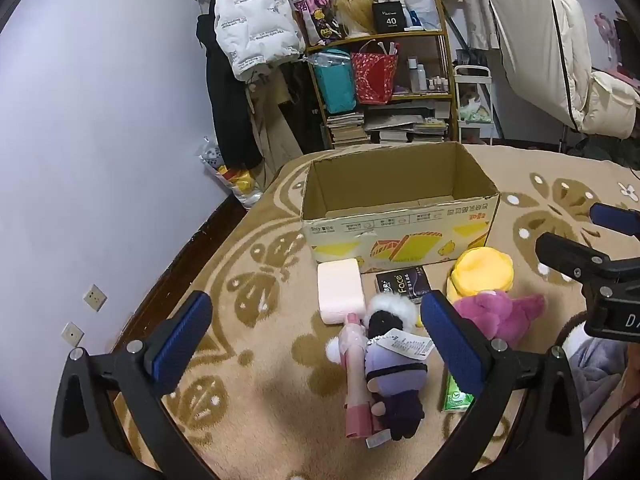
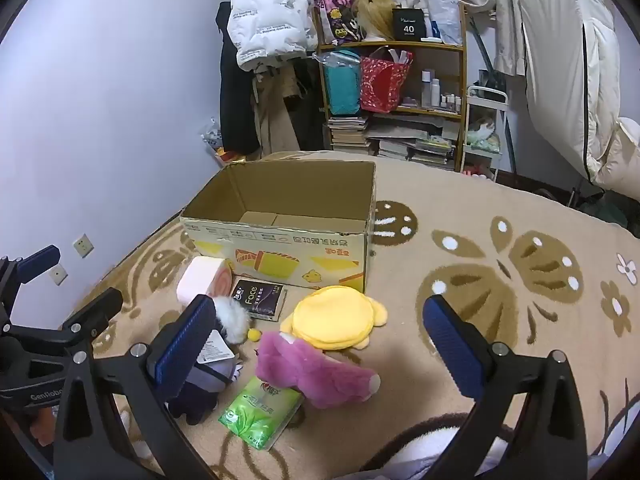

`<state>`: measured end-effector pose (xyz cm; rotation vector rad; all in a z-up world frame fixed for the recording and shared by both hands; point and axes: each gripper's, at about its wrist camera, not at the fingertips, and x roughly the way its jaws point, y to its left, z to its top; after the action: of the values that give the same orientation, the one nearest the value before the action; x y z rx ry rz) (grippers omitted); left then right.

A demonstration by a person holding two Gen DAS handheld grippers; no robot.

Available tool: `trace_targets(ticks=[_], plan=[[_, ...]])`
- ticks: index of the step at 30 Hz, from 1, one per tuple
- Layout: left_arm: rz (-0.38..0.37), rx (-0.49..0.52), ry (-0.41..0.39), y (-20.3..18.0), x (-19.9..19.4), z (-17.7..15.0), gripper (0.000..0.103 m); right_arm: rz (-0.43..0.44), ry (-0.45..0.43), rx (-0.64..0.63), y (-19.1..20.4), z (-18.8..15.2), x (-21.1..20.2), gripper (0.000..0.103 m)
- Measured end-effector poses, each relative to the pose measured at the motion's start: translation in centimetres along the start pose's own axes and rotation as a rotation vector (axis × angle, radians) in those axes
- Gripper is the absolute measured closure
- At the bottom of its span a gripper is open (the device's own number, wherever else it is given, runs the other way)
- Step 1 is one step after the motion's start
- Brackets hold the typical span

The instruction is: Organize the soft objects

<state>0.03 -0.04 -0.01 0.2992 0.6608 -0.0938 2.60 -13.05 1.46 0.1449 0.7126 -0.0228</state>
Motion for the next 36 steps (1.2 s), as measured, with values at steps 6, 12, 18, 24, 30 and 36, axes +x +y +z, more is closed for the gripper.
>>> trace_targets(ticks=[6,12,18,24,30,36], plan=[[0.012,-0.017,-0.011,0.3,0.1,0.1,0.0,-0.007,0.003,-0.001,0.0,0.0,0.0,0.0],[0.021,-0.032,-0.016,0.4,0.2,0.0,0.0,-0.029,0.006,0.013,-0.3,0.0,0.0,0.0],[0.026,-0.041,-0.027,0.9,-0.2,0.0,0.0,-0.04,0.014,0.037,-0.9,0.0,0.3,0.0],[0.026,-0.042,-0.028,0.8,-0.2,0.0,0.0,-0.041,0.017,0.04,-1.0,-0.1,0.5,0.0],[0.024,-0.044,-0.022,0.8,-0.1,0.0,0.0,-0.042,0.017,0.039,-1.0,-0.1,0.5,0.0],[0.022,-0.047,-0.017,0.8,0.1,0.0,0.0,-0.041,0.018,0.041,-1.0,-0.1,0.5,0.0]])
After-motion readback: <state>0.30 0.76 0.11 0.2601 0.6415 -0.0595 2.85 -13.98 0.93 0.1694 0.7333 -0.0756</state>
